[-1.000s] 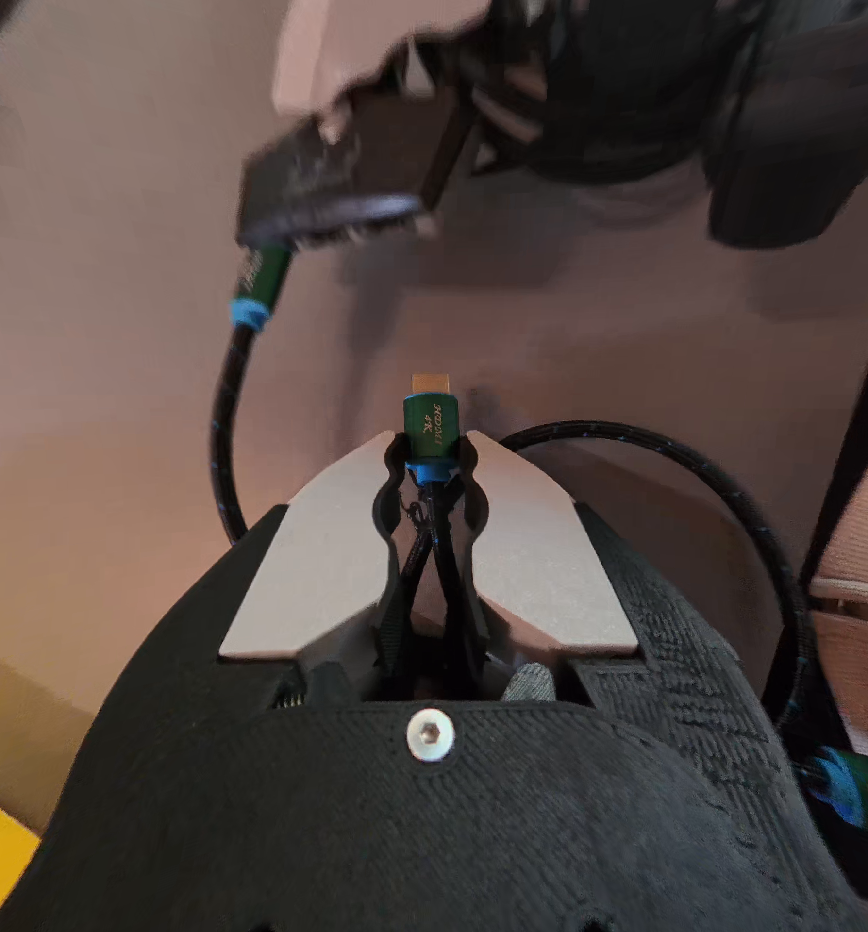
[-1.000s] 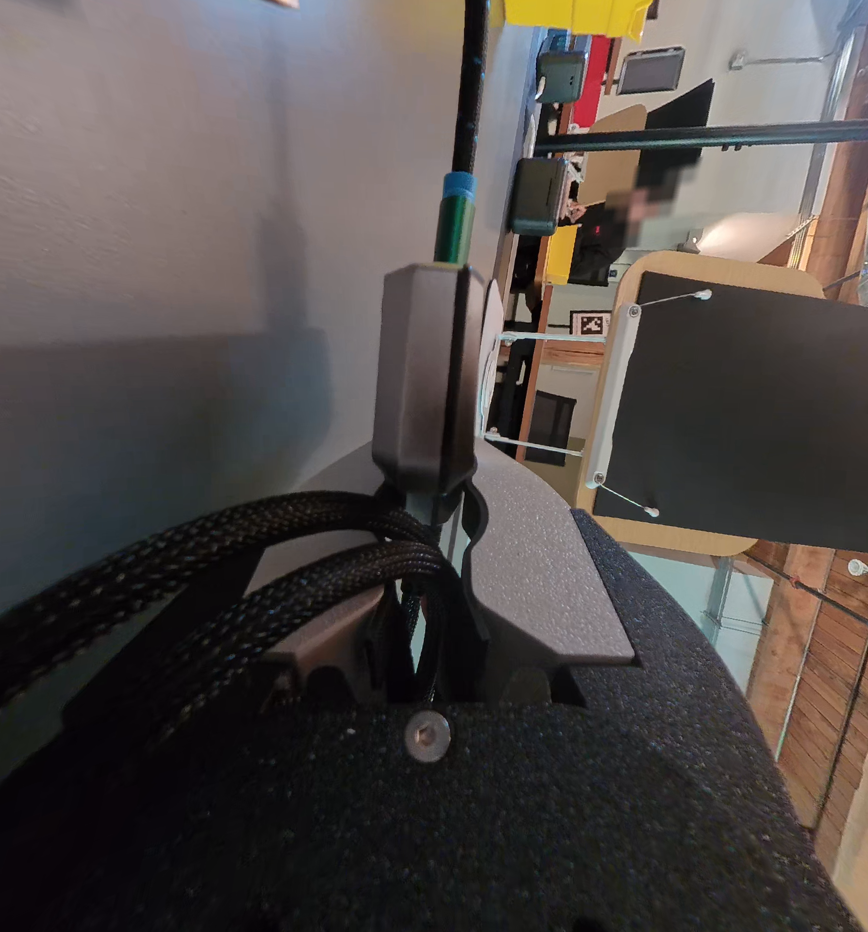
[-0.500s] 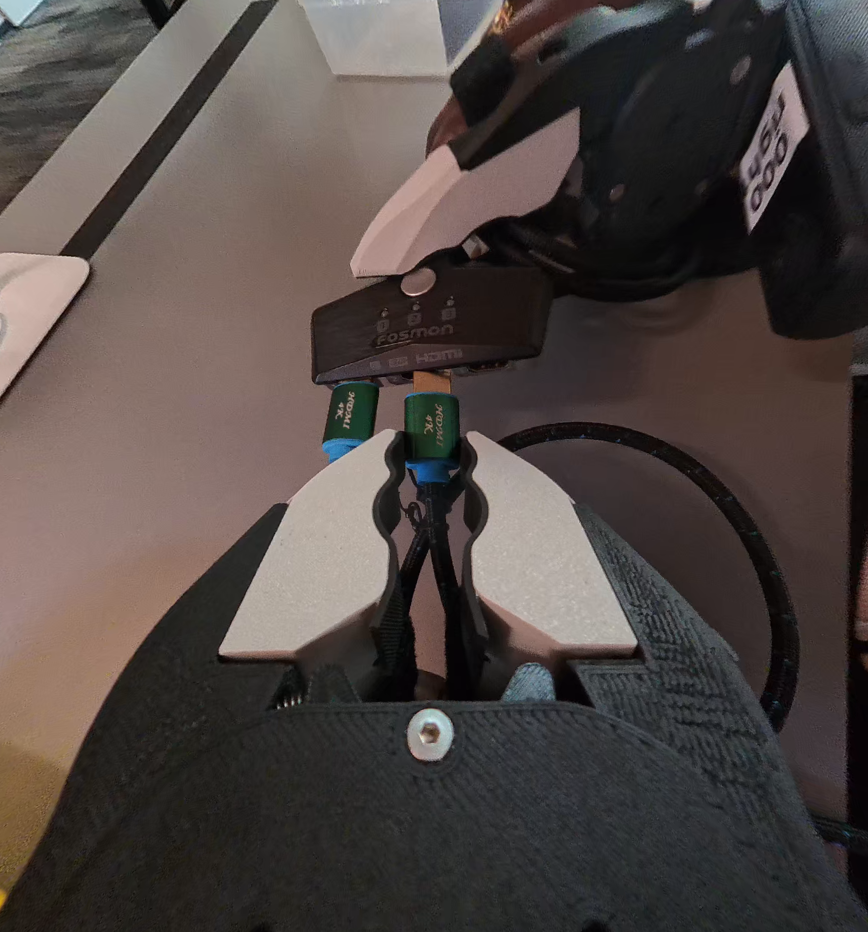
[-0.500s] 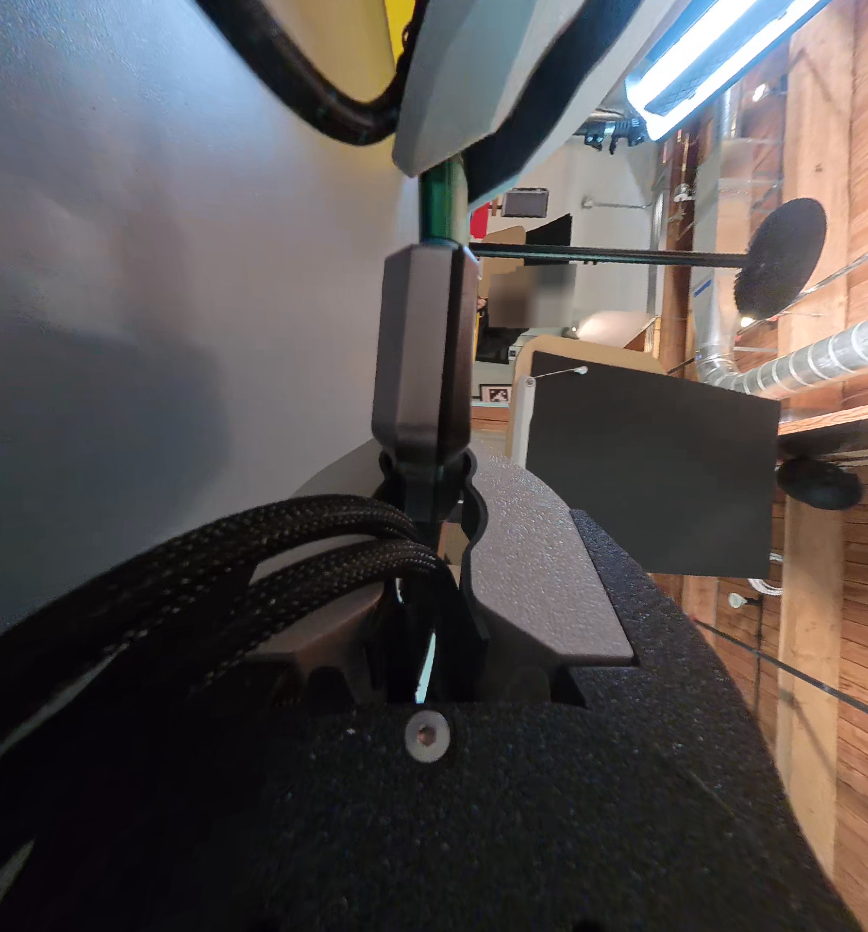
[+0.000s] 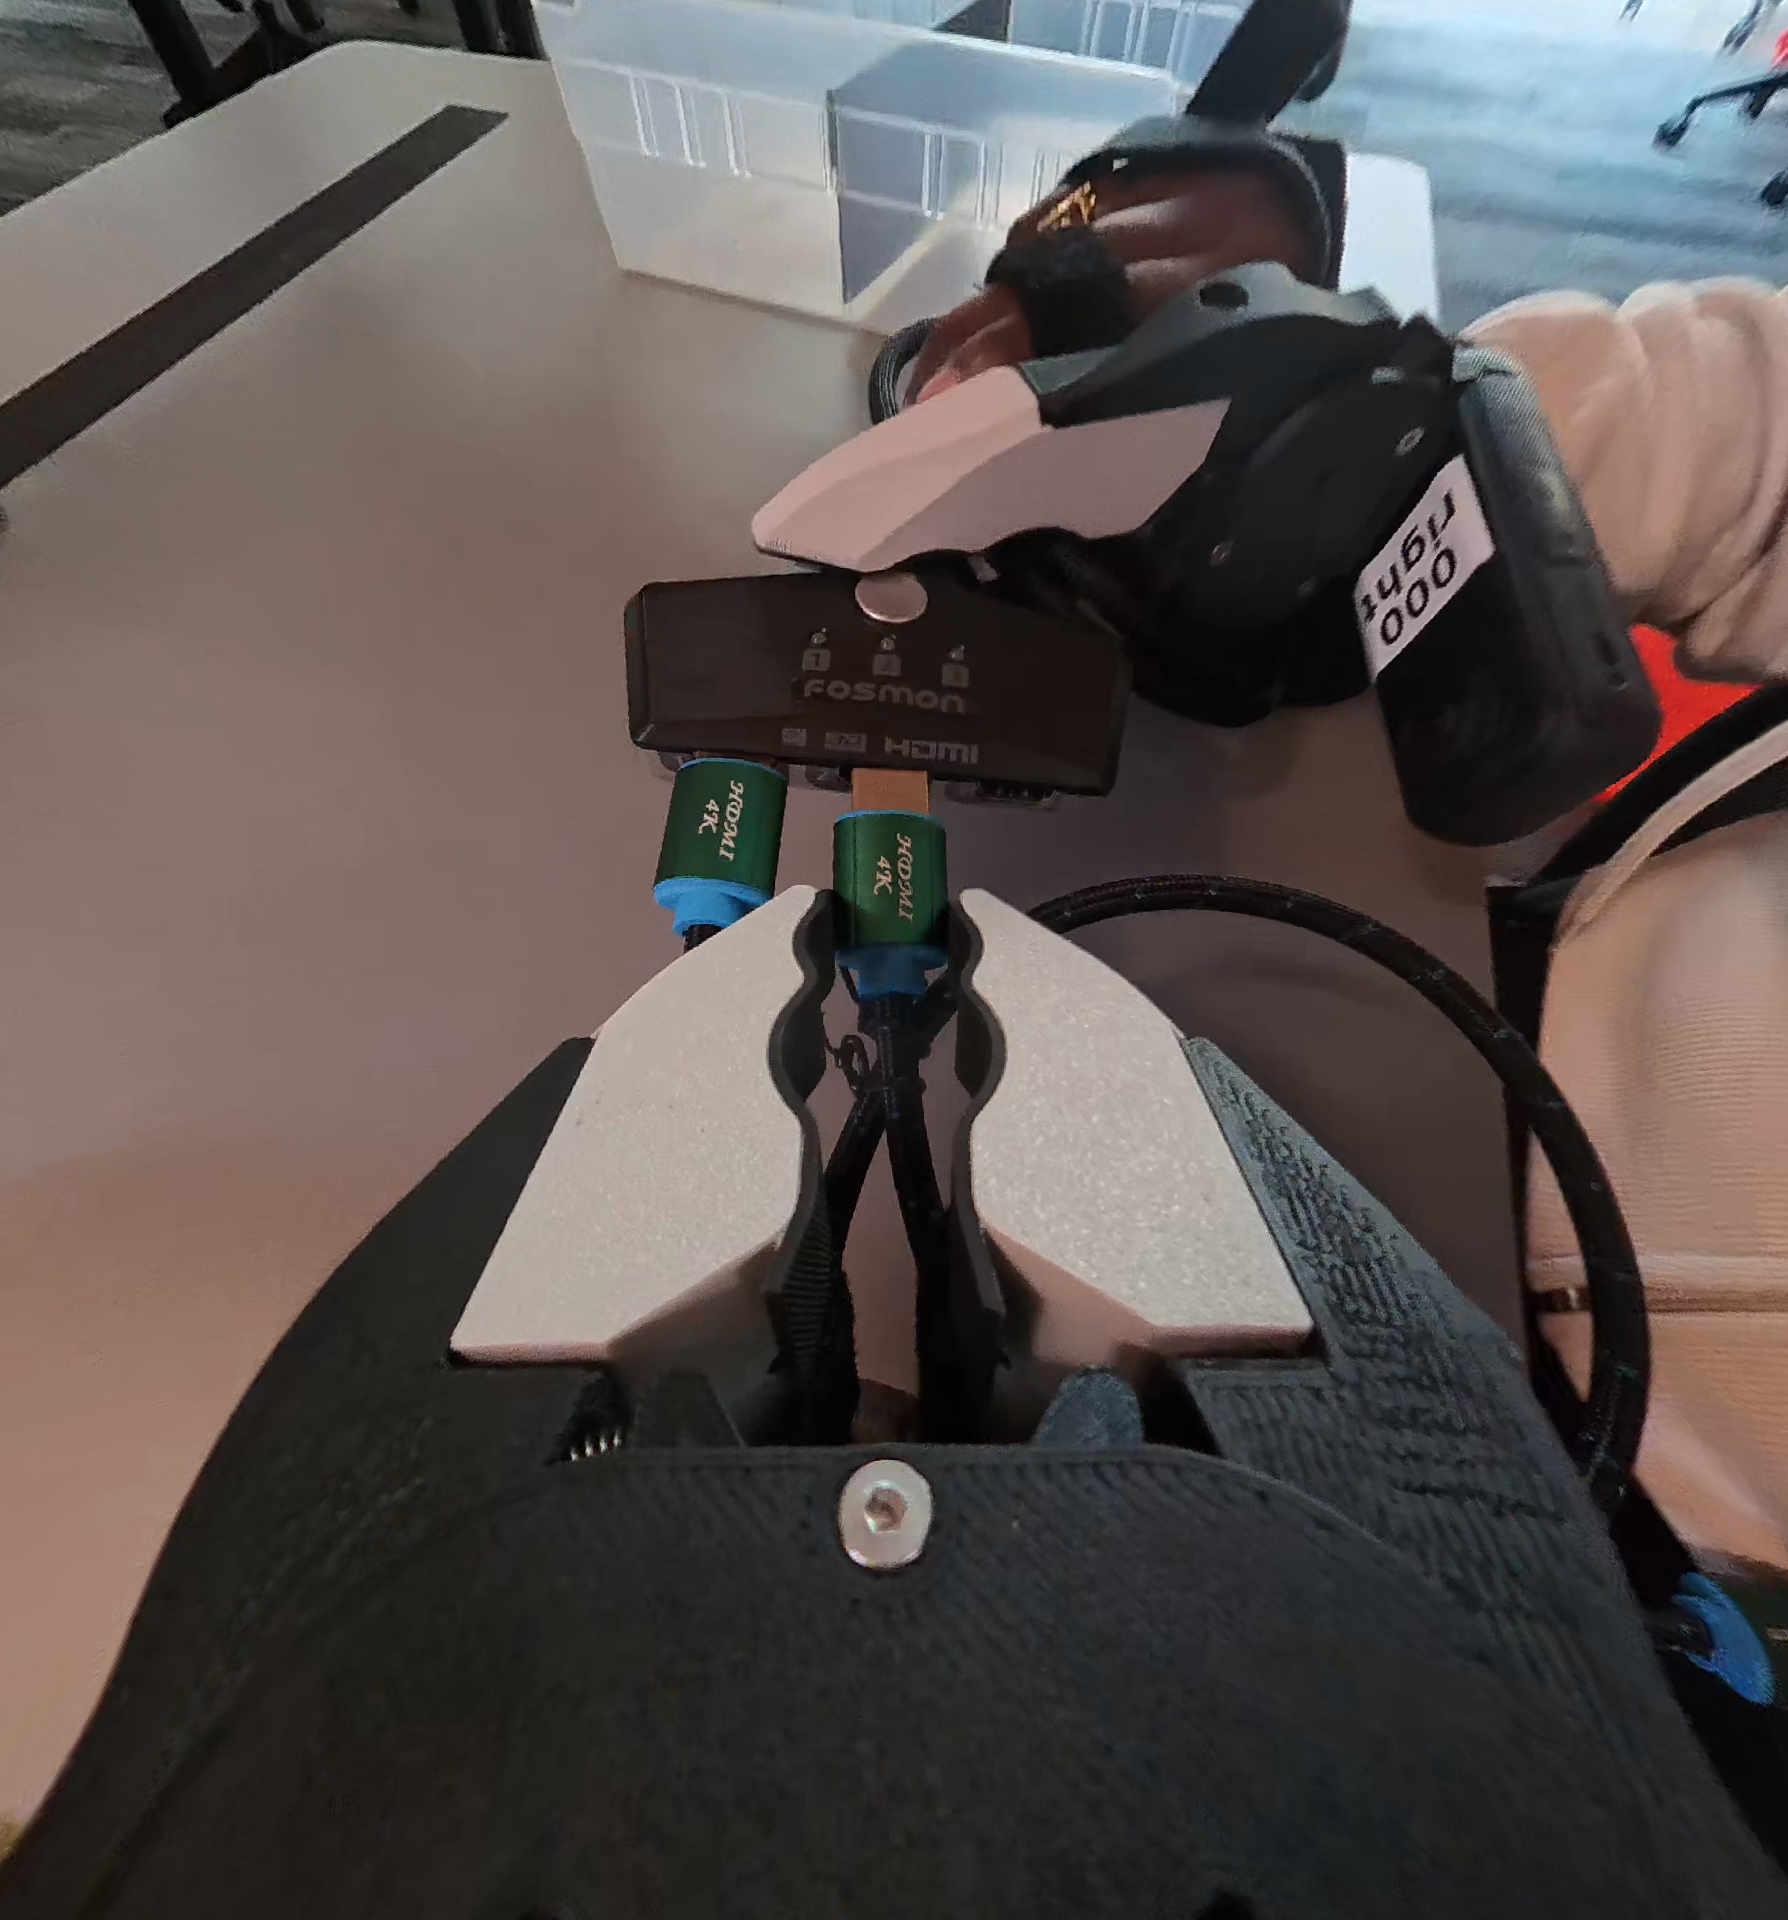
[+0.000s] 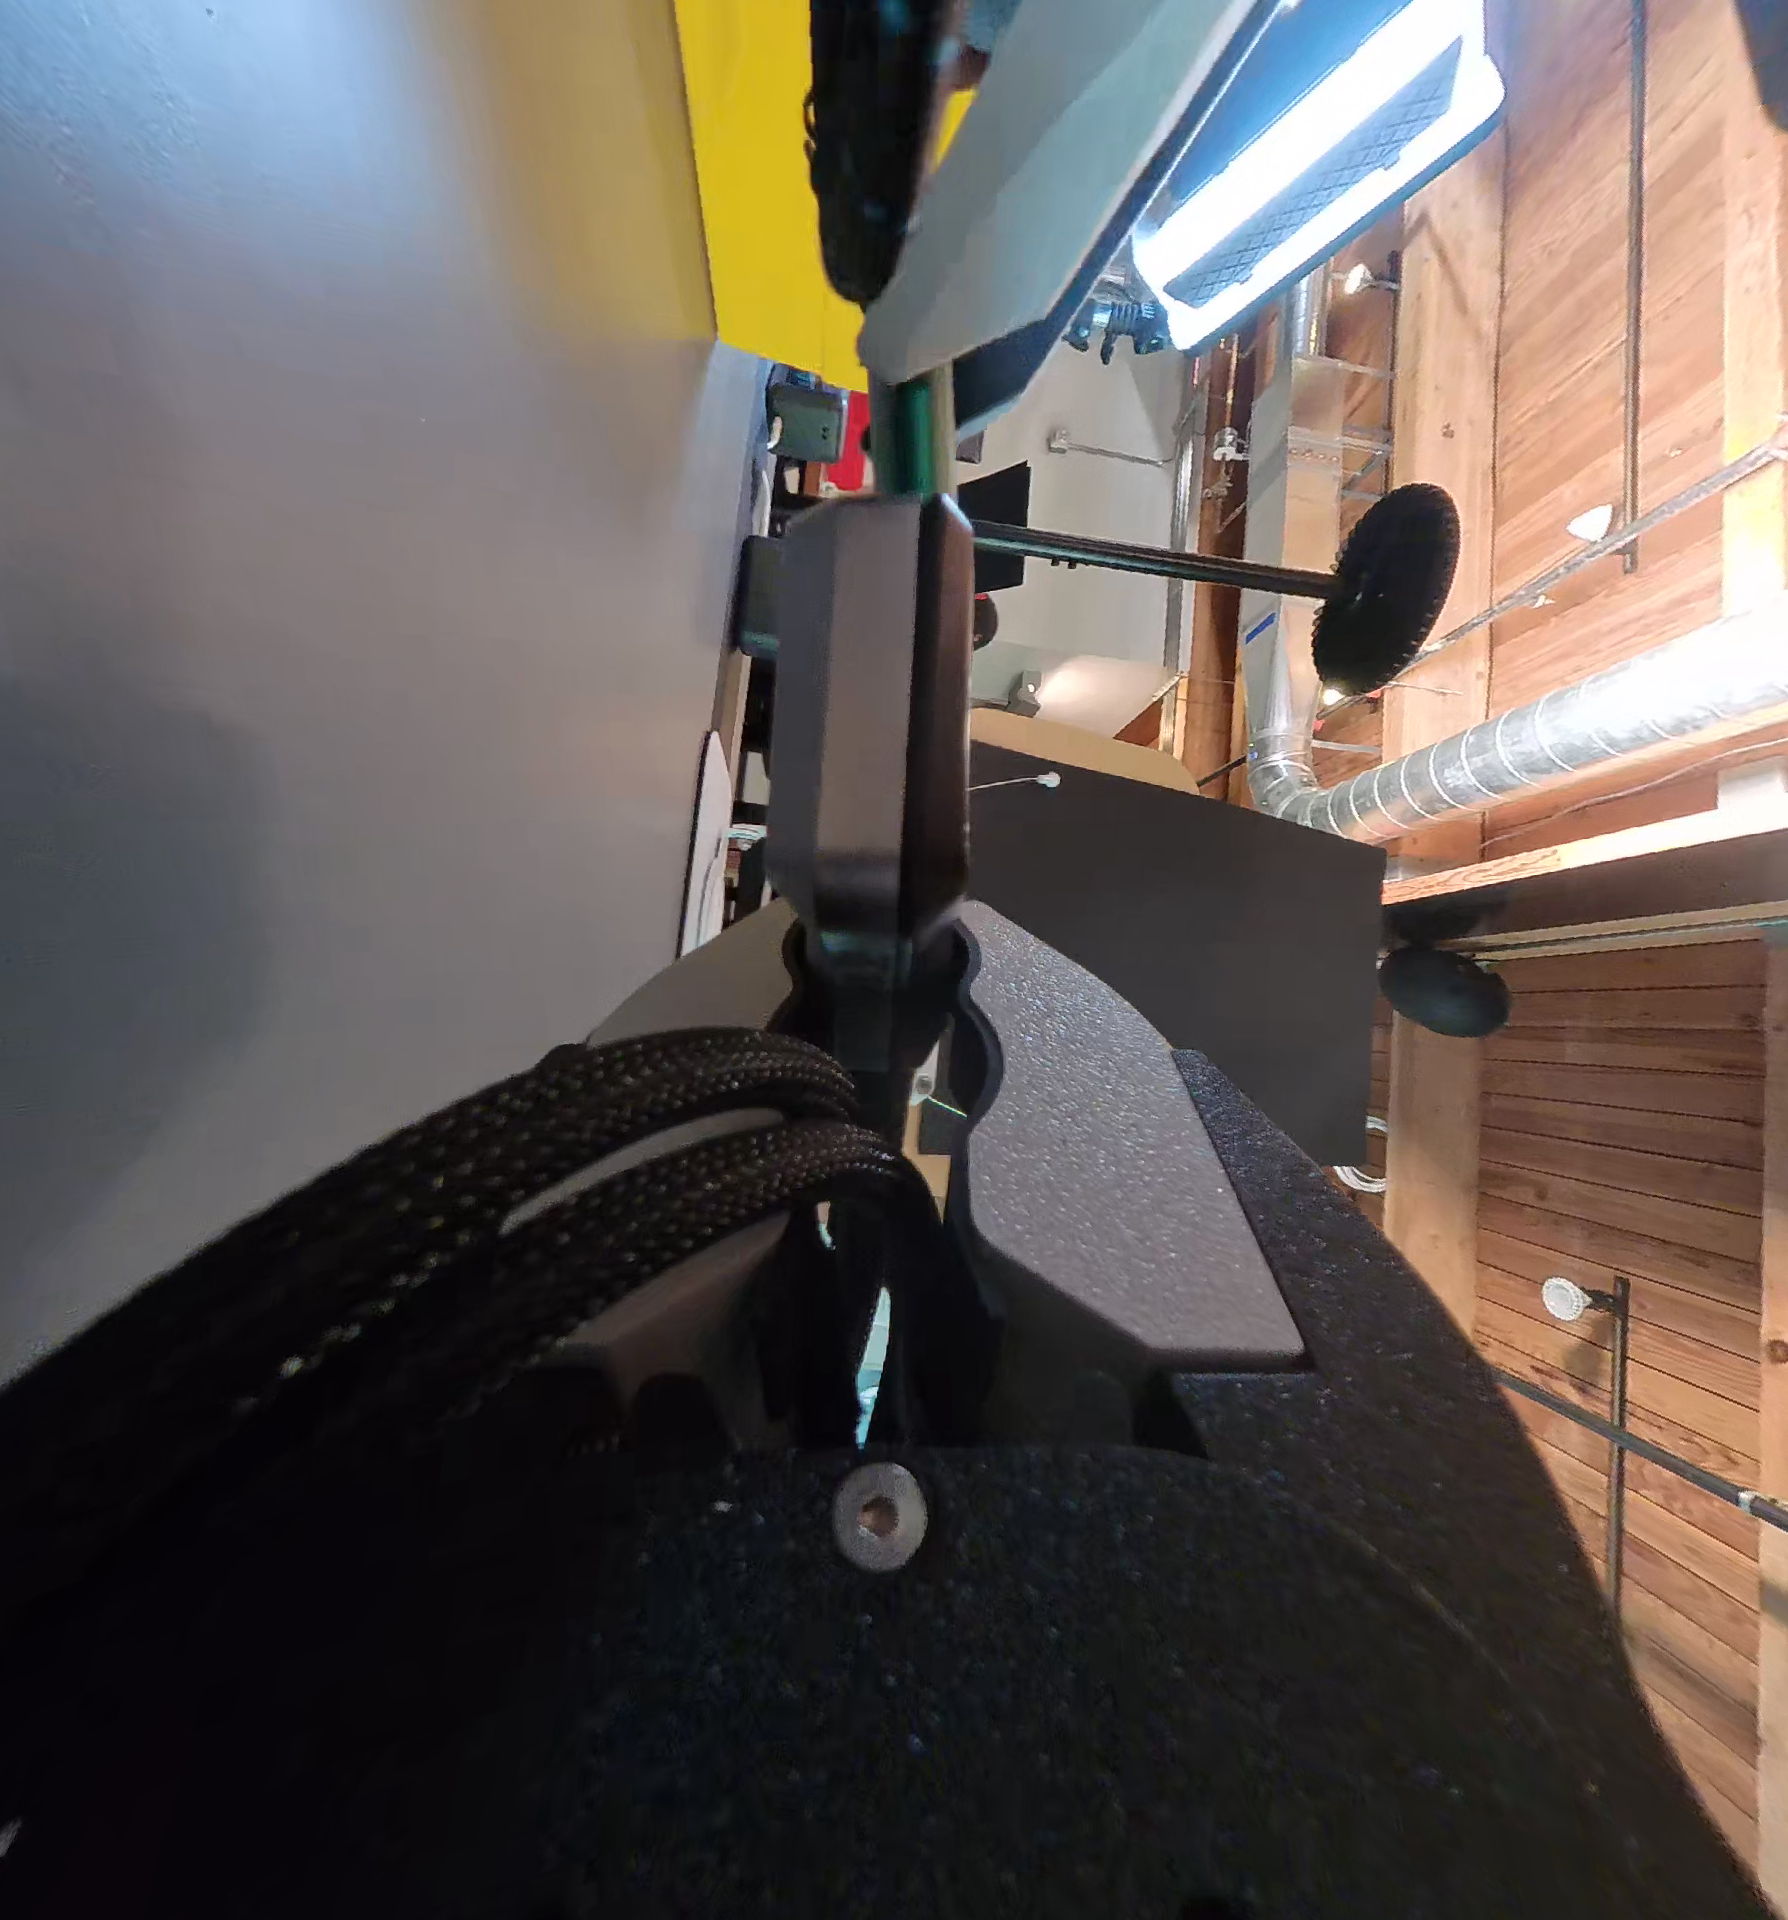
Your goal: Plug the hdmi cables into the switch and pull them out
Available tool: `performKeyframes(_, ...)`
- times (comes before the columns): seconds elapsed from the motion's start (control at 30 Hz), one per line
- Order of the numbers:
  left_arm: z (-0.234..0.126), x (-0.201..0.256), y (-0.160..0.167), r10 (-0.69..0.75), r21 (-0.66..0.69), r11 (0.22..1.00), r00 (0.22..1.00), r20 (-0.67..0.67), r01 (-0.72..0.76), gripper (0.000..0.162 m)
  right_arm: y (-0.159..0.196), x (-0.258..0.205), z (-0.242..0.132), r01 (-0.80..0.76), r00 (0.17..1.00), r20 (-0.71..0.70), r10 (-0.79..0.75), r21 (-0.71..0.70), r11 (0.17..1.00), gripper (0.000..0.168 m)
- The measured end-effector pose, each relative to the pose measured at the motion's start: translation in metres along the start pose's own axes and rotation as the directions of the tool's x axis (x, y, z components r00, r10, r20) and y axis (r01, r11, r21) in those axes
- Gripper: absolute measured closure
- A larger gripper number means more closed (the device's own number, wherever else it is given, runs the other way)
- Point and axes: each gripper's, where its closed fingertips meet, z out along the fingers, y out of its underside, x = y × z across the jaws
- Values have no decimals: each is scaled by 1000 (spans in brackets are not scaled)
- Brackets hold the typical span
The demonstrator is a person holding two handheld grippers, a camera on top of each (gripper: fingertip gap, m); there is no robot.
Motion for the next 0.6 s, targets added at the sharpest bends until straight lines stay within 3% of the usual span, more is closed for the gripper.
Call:
performKeyframes(0.23,0,-1,1,63,-44,997,997,45,-61,141,-1,3,-2,22,1000,-14,-22,-9,1000,148)
performKeyframes(0.37,3,-5,7,193,-170,971,971,141,-168,141,0,-2,0,11,1000,8,-11,-9,1000,148)
performKeyframes(0.47,1,-2,1,156,-117,983,981,120,-142,141,1,3,-3,-11,1000,-6,11,-3,1000,148)
performKeyframes(0.6,4,-6,13,222,-234,954,966,135,-186,141,-4,-4,-1,89,996,4,-89,-7,996,148)
